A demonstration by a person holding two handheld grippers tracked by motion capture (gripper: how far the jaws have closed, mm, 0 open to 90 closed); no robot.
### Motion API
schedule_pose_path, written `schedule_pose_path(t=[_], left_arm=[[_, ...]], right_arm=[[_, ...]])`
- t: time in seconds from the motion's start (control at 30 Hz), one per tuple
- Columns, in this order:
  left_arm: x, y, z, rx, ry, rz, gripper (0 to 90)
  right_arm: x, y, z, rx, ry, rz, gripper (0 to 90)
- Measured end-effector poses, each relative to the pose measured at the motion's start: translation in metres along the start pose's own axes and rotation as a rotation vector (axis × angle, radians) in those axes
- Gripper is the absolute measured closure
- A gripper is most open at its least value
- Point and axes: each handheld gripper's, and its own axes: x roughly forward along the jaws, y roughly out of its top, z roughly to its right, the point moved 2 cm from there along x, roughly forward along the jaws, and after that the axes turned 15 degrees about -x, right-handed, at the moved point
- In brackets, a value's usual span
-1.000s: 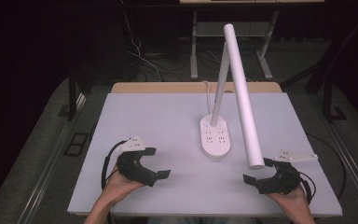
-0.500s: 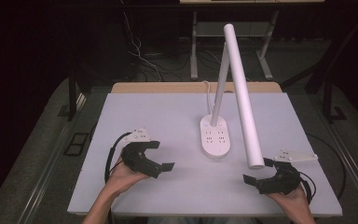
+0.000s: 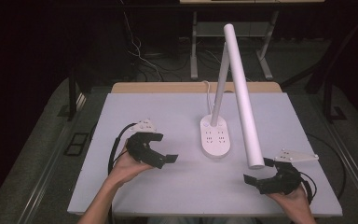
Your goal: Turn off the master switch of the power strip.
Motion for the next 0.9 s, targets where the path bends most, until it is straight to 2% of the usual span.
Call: schedule_pose_path(t=[0.47, 0.9], left_arm=[[0.008, 0.015, -0.008, 0.014, 0.016, -0.027, 0.0], [0.015, 0.036, -0.009, 0.045, 0.027, -0.045, 0.1]], right_arm=[[-0.001, 0.0, 0.0, 0.006, -0.001, 0.002, 0.1], [0.0, -0.001, 0.0, 0.009, 0.0, 0.0, 0.0]])
